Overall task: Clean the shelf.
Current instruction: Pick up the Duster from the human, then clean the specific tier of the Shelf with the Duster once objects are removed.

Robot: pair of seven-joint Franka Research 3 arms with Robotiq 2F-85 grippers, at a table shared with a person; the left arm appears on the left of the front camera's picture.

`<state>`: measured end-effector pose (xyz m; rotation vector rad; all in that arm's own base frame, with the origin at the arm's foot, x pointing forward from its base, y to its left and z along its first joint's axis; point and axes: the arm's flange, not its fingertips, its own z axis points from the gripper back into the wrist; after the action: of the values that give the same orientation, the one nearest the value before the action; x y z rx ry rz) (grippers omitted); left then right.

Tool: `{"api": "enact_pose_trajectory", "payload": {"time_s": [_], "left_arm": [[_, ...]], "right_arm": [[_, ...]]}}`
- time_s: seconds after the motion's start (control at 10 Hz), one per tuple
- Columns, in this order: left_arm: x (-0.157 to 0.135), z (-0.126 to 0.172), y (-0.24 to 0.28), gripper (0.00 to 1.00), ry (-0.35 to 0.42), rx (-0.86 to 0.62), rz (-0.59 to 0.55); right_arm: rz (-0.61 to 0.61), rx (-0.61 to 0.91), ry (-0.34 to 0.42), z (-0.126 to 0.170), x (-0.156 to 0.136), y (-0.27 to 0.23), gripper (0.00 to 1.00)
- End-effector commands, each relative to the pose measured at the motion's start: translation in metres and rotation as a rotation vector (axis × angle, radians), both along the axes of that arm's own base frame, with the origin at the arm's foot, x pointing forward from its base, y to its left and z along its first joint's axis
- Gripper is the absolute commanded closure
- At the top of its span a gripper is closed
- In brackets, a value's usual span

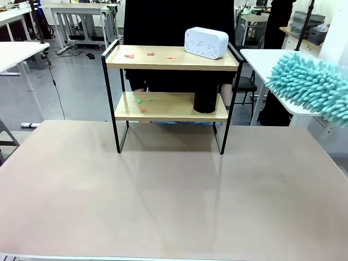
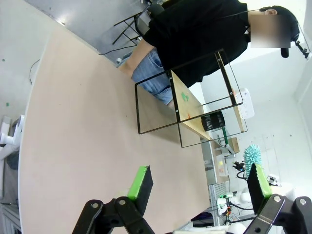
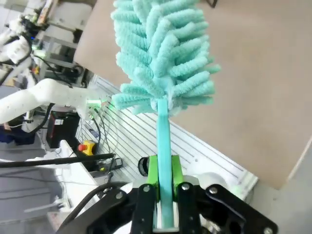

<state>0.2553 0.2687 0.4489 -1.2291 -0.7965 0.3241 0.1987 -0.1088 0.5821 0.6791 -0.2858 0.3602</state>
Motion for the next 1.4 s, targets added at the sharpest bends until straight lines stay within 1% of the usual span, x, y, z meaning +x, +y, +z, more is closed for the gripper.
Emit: {"api": "enact_pose_trajectory", "payload": {"time_s": [0.0, 0.1, 1.3], "left_arm": [[-0.003, 0.001, -0.002, 0.0, 0.0, 0.006, -0.014], [-0.003, 0.001, -0.002, 0.0, 0.0, 0.006, -0.014], [-0.003, 0.001, -0.002, 0.0, 0.0, 0.006, -0.014]], "right_arm": [[-0.015, 0.028, 0.009, -0.013, 0.004, 0.004, 1.0], [0.0, 0.0, 0.0, 0.0, 0.0, 0.0, 0.92], [0.0, 0.0, 0.0, 0.0, 0.0, 0.0, 0.92]]}}
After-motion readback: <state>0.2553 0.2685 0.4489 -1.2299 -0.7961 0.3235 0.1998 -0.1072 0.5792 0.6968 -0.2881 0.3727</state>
